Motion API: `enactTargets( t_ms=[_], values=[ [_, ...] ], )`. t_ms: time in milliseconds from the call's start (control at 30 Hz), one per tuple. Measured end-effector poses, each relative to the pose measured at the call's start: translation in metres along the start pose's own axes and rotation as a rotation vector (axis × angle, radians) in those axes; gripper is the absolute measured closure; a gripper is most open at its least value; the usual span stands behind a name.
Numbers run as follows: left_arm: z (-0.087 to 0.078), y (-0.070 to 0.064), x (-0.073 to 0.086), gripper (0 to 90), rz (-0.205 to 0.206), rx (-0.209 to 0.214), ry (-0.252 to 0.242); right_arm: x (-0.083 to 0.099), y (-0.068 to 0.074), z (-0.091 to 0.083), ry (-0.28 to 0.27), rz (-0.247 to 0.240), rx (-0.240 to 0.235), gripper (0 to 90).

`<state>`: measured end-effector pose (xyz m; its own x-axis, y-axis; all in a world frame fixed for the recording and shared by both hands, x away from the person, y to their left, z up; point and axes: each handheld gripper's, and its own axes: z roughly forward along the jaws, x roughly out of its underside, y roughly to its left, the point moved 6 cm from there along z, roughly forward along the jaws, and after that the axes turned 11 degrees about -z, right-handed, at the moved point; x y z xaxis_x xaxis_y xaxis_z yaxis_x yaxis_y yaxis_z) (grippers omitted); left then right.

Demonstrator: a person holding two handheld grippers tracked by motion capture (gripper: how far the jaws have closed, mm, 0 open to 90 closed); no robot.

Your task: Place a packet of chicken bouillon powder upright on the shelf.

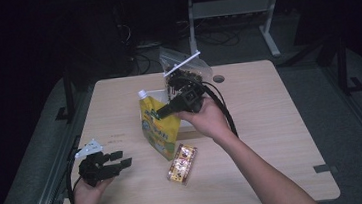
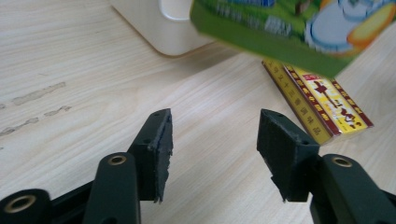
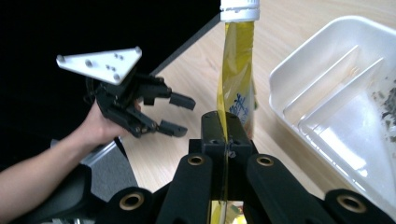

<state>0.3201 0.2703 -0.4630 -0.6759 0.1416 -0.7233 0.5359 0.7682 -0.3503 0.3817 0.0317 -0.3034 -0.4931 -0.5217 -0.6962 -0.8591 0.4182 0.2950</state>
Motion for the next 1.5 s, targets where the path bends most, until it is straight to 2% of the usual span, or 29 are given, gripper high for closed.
enactTargets(
  t_ms=[100,133,167,400,467,633,867,900,933,967,1267,1500],
  values=[
    [0.000,0.000,0.000,42.7,0.001,-0.008,-0.002,-0.008,-0.005,-0.007,-0.033,0.016,0.049,89.8],
    [0.000,0.000,0.000,42.7,0.001,-0.008,-0.002,-0.008,-0.005,-0.007,-0.033,0.016,0.049,89.8],
    [0.001,0.001,0.000,42.1,0.001,-0.010,-0.003,-0.013,-0.009,-0.010,-0.056,0.030,0.067,89.8],
    [0.001,0.001,0.000,40.0,0.005,-0.016,-0.004,-0.027,-0.020,-0.010,-0.110,0.087,0.105,89.7],
    [0.002,0.001,0.001,38.7,0.003,-0.014,0.003,-0.034,-0.024,-0.006,-0.123,0.108,0.128,89.8],
    [0.003,0.001,0.001,37.7,0.013,-0.028,0.010,-0.048,-0.027,0.004,-0.125,0.110,0.199,89.7],
    [0.003,0.001,0.002,36.8,0.015,-0.033,0.010,-0.063,-0.030,0.013,-0.148,0.148,0.236,89.7],
    [0.003,0.001,0.002,36.6,0.020,-0.036,0.010,-0.067,-0.031,0.017,-0.162,0.172,0.246,89.8],
    [0.003,0.001,0.002,36.5,0.020,-0.036,0.010,-0.067,-0.031,0.017,-0.162,0.172,0.246,89.8],
    [0.003,0.001,0.002,36.5,0.020,-0.038,0.010,-0.070,-0.033,0.019,-0.167,0.183,0.272,89.8],
    [0.002,0.002,0.002,35.9,0.022,-0.043,0.007,-0.076,-0.038,0.022,-0.183,0.210,0.318,89.7],
    [0.002,0.002,0.002,35.4,0.023,-0.048,0.003,-0.076,-0.039,0.025,-0.196,0.235,0.326,89.7]
  ],
)
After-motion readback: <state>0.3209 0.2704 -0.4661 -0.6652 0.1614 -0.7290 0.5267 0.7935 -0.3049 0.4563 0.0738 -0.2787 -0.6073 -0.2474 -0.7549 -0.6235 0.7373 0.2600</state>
